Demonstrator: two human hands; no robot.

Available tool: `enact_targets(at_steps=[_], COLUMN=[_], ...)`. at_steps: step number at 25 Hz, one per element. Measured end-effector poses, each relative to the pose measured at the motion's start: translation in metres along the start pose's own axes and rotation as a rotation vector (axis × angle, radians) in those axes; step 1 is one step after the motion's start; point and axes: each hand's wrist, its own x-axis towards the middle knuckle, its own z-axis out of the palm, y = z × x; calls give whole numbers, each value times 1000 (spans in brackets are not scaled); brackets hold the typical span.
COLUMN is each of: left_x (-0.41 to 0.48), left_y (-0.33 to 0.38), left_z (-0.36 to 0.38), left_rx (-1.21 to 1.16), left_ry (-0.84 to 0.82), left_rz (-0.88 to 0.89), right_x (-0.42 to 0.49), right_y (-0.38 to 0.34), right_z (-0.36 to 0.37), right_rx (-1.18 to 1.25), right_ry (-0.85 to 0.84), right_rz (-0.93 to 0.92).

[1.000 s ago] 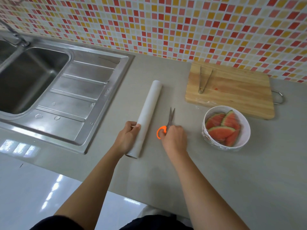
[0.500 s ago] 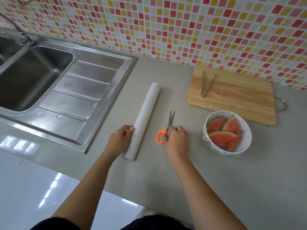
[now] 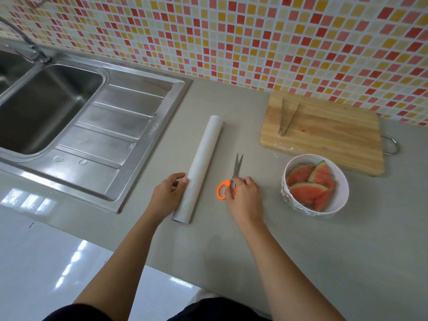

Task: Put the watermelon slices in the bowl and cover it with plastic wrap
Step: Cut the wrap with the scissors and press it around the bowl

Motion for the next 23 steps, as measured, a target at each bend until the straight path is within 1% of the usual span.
enact_targets(at_steps=[3,6,8,10,12,13,14,15,16,17,18,19,21,23], left_x=[0,-1,-1,-4,-9,-13,-18,-22,-25,-27,-29,-30,-31,-30], left_y=[0,4,12,33,60,75,90,100,106,112,120,127,137,142], left_z=[1,-1,-3,1,17,33,51,67,81,99,119,137,163,175], left_rx=[4,45,100,74,-14,-67,-124,-184,-254,-326,-396,-467,-641,-834], left_ry=[1,45,170,296,311,270,199,119,32,-61,-153,-230,-346,-376], left_rz=[7,46,112,222,342,388,395,348,264,172,84,-3,-148,-239], right_x=[-1,-3,-5,-4,2,7,11,18,25,32,37,42,46,43], right_y=[1,1,5,22,54,77,102,122,138,155,170,182,191,191], right_z=[-5,-19,-37,-62,-88,-101,-114,-122,-125,-127,-130,-130,-130,-129], right_rx=[11,137,260,314,297,290,307,344,388,436,507,603,810,1005], right_ry=[21,98,223,370,550,633,676,657,576,461,341,232,66,-16], right_rz=[-37,-120,-169,-183,-99,-7,109,227,342,442,499,516,534,571])
